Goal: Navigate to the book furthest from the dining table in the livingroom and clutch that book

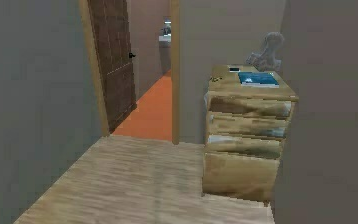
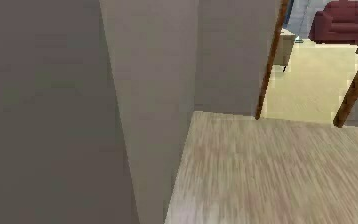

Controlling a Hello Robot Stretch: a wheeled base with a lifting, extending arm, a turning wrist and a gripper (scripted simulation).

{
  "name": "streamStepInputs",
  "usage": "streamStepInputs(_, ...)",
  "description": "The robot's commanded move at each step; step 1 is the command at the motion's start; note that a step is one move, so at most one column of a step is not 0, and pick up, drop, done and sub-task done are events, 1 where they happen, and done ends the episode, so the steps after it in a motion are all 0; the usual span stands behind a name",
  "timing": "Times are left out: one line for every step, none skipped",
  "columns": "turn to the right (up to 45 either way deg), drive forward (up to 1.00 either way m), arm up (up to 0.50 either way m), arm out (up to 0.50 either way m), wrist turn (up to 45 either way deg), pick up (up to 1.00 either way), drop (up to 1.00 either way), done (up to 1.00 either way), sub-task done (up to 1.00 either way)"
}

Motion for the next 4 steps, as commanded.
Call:
streamStepInputs(9.0, 0.00, 0.00, 0.00, 0.0, 0.00, 0.00, 0.00, 0.00)
streamStepInputs(0.0, 0.75, 0.00, 0.00, 0.0, 0.00, 0.00, 0.00, 0.00)
streamStepInputs(-45.0, 0.00, 0.00, 0.00, 0.0, 0.00, 0.00, 0.00, 0.00)
streamStepInputs(-21.0, 0.00, 0.00, 0.00, 0.0, 0.00, 0.00, 0.00, 0.00)
